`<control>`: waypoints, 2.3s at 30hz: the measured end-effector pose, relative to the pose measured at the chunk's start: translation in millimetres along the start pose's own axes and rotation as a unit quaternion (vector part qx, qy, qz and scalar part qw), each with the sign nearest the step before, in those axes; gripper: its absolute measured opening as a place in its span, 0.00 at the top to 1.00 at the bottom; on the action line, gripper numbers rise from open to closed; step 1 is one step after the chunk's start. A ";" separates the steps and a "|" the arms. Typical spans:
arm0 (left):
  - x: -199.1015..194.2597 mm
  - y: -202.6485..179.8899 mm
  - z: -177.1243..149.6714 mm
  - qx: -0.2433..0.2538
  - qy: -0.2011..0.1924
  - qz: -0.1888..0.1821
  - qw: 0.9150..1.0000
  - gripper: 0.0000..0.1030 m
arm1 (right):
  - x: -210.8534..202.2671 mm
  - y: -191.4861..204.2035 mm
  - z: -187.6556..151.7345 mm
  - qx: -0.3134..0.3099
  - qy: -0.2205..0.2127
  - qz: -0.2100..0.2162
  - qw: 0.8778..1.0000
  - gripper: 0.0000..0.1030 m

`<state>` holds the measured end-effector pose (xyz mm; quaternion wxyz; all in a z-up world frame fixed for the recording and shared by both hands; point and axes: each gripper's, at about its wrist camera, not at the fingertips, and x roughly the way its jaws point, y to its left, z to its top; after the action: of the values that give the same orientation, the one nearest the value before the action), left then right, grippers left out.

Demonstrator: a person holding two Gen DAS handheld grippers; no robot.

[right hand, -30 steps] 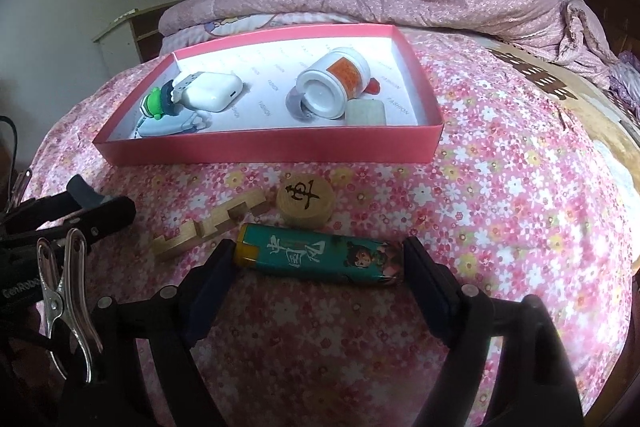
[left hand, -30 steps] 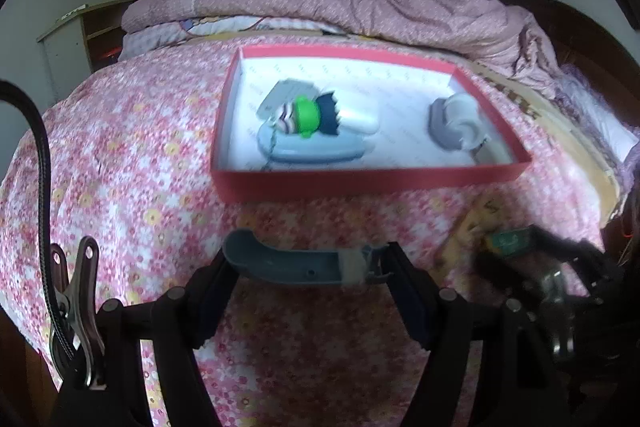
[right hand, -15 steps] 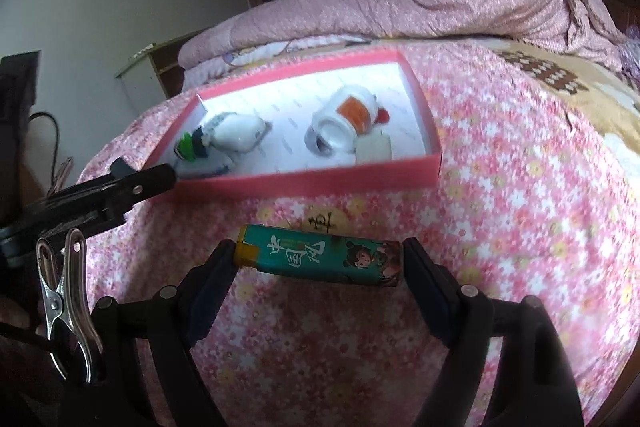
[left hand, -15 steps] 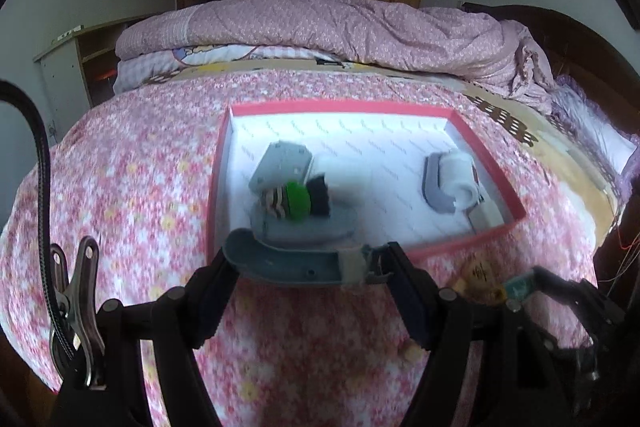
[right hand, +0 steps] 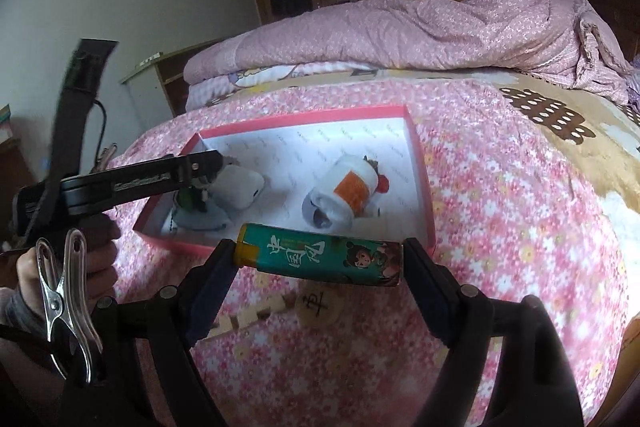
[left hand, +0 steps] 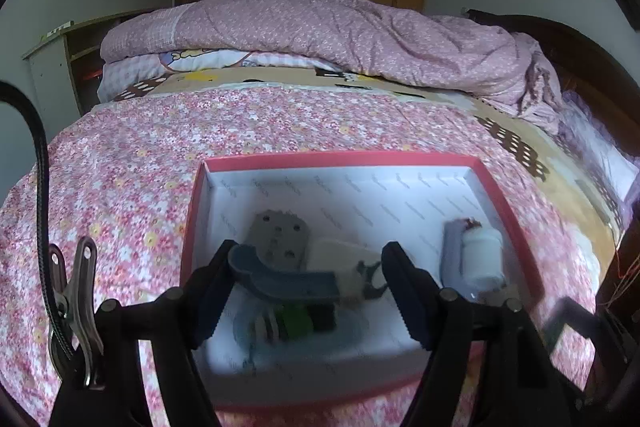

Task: Organize rigid objects
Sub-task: 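Lower the blue toy and green box into the tray and open both tools, then withdraw both tools from the tray toward the wooden stick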

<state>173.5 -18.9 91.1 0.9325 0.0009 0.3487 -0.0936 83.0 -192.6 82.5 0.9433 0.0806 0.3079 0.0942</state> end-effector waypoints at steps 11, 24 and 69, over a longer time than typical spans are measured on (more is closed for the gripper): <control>32.5 9.9 -2.0 -0.027 0.038 0.006 0.999 0.18 | 11.3 -1.0 10.6 -0.008 0.006 0.003 1.000 0.19; 33.3 13.1 -4.4 -0.042 0.036 0.000 0.998 0.15 | 52.9 -0.1 63.5 -0.021 0.011 -0.017 1.000 0.19; -42.9 -4.7 -31.2 -0.022 0.018 0.013 1.000 0.15 | 10.7 0.6 30.2 -0.021 0.048 -0.001 0.999 0.18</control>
<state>120.7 -13.9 95.7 0.9271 -0.0130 0.3673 -0.0741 109.4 -192.3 100.7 0.9290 0.0558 0.3509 0.1037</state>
